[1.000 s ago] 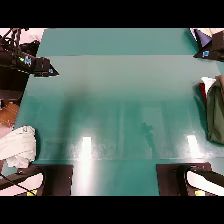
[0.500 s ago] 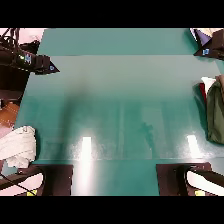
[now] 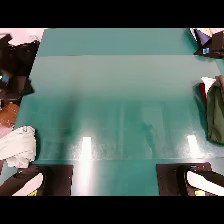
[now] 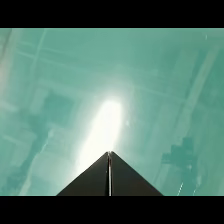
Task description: Fold the shirts.
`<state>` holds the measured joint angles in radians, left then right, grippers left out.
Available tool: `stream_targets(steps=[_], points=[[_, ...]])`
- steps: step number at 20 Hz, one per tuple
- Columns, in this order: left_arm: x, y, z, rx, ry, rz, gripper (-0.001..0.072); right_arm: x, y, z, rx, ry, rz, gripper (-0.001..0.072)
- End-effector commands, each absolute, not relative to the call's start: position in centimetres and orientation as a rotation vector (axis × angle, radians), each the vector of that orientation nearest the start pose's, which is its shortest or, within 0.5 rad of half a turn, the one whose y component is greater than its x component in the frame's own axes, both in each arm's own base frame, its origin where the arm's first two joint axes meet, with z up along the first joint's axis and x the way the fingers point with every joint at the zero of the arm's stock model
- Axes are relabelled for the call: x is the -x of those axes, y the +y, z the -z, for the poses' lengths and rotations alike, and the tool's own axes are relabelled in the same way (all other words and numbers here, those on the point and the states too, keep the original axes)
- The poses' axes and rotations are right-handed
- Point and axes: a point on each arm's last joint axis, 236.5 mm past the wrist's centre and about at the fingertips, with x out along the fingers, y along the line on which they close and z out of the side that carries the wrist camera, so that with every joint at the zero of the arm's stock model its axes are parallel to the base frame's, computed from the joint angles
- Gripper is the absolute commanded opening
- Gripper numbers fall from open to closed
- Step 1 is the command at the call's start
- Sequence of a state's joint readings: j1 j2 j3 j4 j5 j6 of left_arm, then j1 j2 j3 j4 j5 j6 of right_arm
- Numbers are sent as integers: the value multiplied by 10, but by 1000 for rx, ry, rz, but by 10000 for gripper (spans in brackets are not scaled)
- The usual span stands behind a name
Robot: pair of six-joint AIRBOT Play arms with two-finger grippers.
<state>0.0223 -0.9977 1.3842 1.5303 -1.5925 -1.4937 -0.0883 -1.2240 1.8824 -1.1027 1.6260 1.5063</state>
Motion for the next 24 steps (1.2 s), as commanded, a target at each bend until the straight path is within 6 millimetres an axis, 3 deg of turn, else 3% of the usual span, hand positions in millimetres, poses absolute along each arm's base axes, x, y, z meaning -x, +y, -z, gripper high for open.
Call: stream_targets(steps=[1,4,9,12,15,18,19,21,22,24], points=[[-236,65,-128,-113,1315,-270,674,-375,75,-279,-167,873,-397,17],[-210,94,-92,-170,1380,-415,670,-375,75,-279,-154,870,-403,17],[-196,92,-17,-173,1469,-411,671,-372,75,-277,-140,884,-412,17],[-181,90,17,-174,1519,-408,671,-372,75,-277,-140,884,-413,17],[-174,90,37,-175,1543,-407,670,-372,75,-277,-140,884,-413,17],[-182,89,39,-173,1512,-399,667,-370,75,-276,-140,892,-415,17],[-182,89,39,-172,1511,-398,565,-370,76,-276,-140,894,-416,17],[-181,89,39,-173,1515,-399,151,-369,75,-275,-139,896,-416,17],[-182,89,38,-173,1514,-399,27,-370,75,-275,-139,896,-416,17],[-189,87,21,-152,1496,-404,28,-370,75,-275,-139,895,-416,17]])
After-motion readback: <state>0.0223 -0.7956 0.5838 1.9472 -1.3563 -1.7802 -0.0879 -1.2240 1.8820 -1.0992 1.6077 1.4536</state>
